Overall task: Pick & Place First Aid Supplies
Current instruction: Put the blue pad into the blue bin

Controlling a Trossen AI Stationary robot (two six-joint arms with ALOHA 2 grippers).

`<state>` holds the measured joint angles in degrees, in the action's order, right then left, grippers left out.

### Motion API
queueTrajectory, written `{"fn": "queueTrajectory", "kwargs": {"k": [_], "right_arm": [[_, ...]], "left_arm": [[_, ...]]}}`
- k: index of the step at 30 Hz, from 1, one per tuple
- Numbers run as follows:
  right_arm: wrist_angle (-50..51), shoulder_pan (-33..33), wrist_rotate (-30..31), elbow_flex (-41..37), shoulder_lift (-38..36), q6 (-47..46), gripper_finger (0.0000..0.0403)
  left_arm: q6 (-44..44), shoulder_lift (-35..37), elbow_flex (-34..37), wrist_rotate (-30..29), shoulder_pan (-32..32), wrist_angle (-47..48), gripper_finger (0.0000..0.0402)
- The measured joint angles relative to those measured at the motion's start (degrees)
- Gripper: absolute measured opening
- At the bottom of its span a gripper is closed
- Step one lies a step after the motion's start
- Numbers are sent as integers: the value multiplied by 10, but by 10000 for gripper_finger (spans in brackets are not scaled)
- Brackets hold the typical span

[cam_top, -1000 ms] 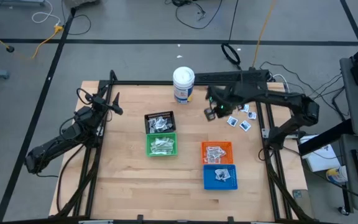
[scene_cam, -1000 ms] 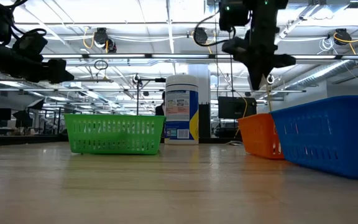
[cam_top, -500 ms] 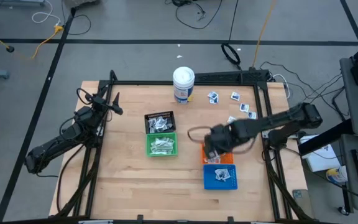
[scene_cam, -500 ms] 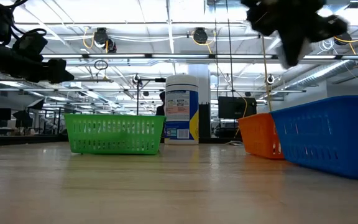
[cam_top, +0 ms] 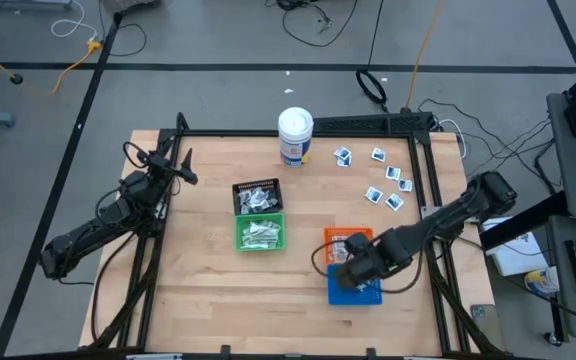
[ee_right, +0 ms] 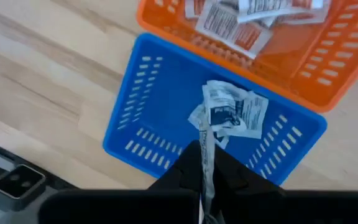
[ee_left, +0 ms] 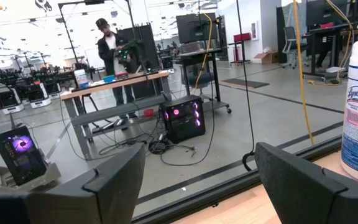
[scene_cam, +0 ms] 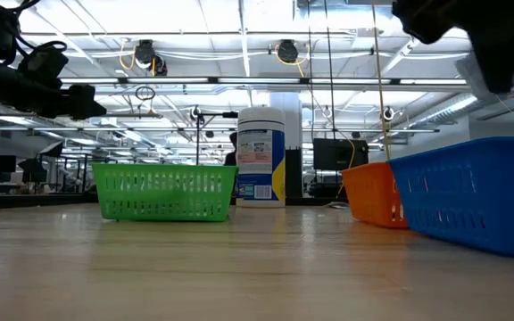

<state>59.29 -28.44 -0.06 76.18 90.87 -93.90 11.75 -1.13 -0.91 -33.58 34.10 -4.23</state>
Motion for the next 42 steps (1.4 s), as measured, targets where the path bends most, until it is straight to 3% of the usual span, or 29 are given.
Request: {"fn": "queueTrajectory", "kwargs": {"k": [18,22,32,37,42], "right_arm": [[-165,-30,-11,-116,56,20,5],[-191,-29,-17,-124,56,27,43],[-181,-29,-17,-124,35,67,179],[-155,-19,-15,-124,6,117,206],[-153,-4,-15,-124,-17,252,210]], "left_arm": [[0,0,0,0,0,0,305],[0,0,0,0,0,0,305],[0,0,0,0,0,0,305],[0,0,0,0,0,0,306],[0,0,0,0,0,0,306]]}}
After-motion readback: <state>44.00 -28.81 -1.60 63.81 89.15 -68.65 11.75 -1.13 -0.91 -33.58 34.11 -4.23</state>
